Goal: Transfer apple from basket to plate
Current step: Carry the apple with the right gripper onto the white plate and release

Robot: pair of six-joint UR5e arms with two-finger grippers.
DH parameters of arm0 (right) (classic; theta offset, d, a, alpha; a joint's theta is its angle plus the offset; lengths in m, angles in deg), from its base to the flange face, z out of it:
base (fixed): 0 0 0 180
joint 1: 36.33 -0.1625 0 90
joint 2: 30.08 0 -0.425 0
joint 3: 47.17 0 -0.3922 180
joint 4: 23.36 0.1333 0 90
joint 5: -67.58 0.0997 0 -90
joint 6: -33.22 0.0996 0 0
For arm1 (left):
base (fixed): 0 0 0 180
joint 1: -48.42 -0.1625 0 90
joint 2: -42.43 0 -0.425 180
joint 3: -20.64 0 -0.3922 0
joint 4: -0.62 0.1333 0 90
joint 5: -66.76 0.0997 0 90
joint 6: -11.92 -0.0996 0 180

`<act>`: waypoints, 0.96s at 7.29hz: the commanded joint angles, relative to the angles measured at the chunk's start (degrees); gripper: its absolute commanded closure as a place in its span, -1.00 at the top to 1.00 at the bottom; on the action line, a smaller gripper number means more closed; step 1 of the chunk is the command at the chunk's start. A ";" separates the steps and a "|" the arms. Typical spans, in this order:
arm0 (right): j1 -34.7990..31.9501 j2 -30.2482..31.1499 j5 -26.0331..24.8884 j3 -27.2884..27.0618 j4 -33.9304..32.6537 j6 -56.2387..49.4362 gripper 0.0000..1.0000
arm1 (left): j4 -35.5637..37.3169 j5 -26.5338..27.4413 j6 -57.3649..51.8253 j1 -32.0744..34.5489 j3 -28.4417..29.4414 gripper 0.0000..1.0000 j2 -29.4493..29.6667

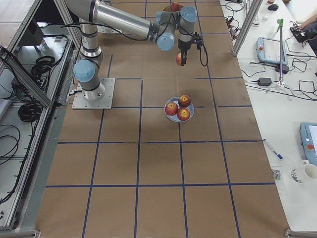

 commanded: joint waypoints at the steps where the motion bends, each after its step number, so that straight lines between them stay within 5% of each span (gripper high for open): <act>1: 13.40 0.48 0.36 -2.79 -1.25 -18.85 0.06 | 0.00 -0.09 0.02 0.00 -0.12 0.98 -0.07; 7: 18.63 -7.35 -2.35 -3.58 -7.40 -27.54 0.06 | -0.09 0.00 0.02 0.00 -0.20 0.98 -0.16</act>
